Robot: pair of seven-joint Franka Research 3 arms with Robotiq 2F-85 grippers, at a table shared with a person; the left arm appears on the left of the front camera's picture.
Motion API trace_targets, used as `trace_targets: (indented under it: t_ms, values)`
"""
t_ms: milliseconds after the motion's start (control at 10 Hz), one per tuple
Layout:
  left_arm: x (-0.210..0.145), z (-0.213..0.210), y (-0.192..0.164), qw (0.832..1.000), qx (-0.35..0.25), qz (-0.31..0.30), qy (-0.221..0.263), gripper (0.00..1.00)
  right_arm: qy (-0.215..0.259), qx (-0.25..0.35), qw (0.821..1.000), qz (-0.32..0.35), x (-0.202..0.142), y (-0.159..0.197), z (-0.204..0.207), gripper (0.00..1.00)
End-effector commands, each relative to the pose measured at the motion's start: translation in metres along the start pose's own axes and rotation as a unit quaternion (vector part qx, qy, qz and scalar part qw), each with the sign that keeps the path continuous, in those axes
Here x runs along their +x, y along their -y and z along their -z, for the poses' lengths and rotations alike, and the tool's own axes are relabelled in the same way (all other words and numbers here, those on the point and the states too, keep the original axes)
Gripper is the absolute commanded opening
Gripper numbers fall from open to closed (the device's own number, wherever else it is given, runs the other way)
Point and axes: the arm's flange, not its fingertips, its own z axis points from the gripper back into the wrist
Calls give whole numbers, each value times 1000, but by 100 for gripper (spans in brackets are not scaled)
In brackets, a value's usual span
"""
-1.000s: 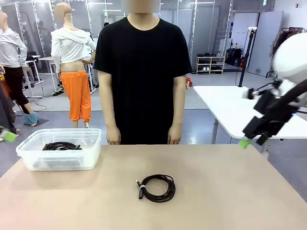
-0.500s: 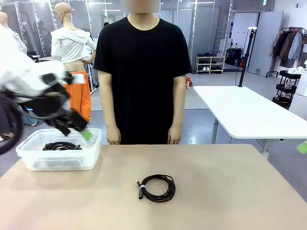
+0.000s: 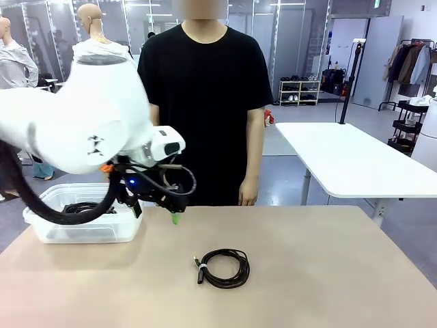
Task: Organize and store the cables.
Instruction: Place the USB Extension Cable into the Organizing box.
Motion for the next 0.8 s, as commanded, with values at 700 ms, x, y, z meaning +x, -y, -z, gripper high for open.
trace_targets:
  t_ms: [700]
  values:
    - [19,21,2,998,25,-43,30,100,13,4,1000,-23,-17,-1,1,100]
